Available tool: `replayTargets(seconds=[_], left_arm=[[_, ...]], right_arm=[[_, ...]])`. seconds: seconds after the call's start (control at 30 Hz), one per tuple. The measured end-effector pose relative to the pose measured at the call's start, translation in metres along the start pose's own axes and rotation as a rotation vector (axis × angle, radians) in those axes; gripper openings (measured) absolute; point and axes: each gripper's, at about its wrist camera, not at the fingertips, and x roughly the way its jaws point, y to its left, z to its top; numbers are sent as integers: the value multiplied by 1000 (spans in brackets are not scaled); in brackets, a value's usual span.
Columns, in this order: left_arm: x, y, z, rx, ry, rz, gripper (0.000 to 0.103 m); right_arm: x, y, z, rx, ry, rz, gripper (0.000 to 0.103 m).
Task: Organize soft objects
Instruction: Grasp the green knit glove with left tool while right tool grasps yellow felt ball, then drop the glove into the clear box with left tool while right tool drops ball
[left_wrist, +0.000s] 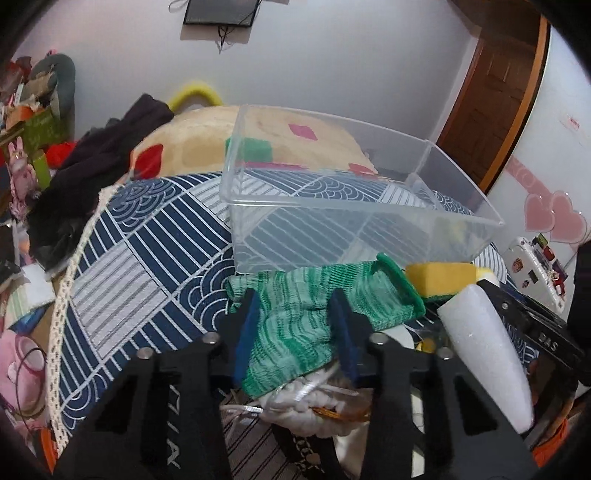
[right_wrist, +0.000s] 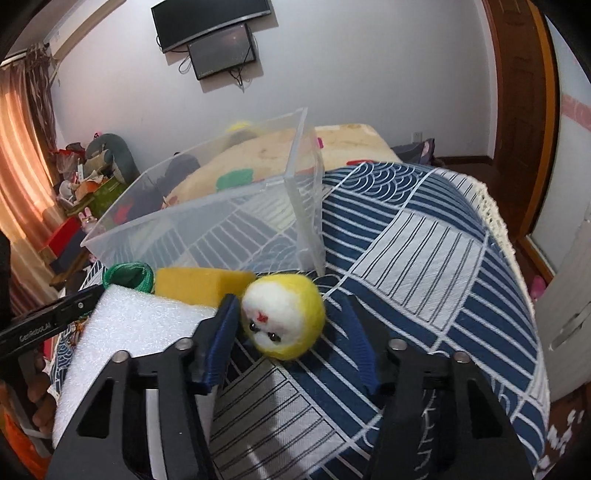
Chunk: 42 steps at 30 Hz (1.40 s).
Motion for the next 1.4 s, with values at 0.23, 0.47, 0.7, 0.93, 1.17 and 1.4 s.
replayTargets(seconds=[0.23,0.47,0.7,0.93,1.17,1.4], left_arm=[[-16,-8,-3,38,-37,12,7],[-41,-8,-1,48,-93,15,3],[-69,-14,-1,65,-160,20,3],[-96,-17,2,76,-226,16,2],[-110,-22,18,85,-287,11,2],[-108,-24,45,85,-318,-14,2]], right_arm=[[-12,-1,0,2,-24,4,39],[-34,2,9,-21,-107,-25,39],[-48,14,16,-64,-170,-30,39],[-60,24,22,-91,-210,-24,39],[-64,36,31,-142,-244,-23,39],[-61,44,48,-179,-275,-19,39]])
